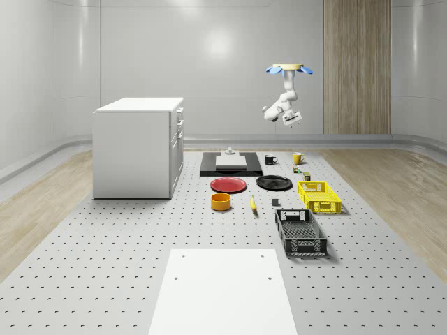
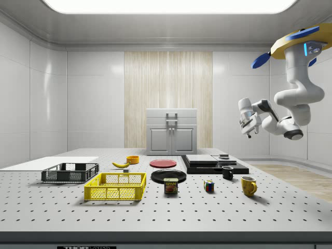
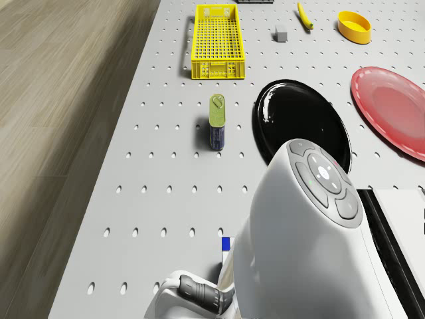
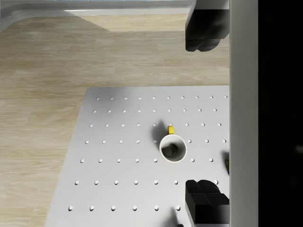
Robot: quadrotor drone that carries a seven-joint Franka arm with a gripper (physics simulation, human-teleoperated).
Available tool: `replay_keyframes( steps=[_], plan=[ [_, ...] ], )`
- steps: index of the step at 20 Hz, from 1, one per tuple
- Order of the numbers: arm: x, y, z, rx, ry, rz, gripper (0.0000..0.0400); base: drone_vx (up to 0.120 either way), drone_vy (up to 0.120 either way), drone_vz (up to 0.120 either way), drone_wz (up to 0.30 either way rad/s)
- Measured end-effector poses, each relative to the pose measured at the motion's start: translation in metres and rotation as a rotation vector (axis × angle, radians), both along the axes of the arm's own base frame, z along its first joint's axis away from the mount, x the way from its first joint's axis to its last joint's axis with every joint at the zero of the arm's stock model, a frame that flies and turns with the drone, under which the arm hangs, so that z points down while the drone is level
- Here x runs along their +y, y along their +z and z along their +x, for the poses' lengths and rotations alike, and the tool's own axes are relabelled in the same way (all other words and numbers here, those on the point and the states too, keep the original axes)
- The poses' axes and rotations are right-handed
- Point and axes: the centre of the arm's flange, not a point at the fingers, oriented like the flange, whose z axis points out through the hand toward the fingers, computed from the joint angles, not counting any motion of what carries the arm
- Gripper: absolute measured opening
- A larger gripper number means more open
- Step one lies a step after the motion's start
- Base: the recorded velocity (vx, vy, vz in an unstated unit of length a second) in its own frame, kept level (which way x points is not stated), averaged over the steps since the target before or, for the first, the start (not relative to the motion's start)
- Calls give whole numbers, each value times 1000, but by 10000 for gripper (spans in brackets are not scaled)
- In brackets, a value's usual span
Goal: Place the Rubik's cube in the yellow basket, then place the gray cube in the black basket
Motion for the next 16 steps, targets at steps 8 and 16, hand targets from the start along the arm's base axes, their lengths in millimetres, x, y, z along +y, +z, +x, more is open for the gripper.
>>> replay_keyframes(
  steps=[8, 16],
  plan=[
    [-24, -6, 0, 6, -7, -254, 400, 120, 0, -120, 0],
    [-30, -6, 0, 8, -8, -315, 400, 120, -60, -120, 0]
  ],
)
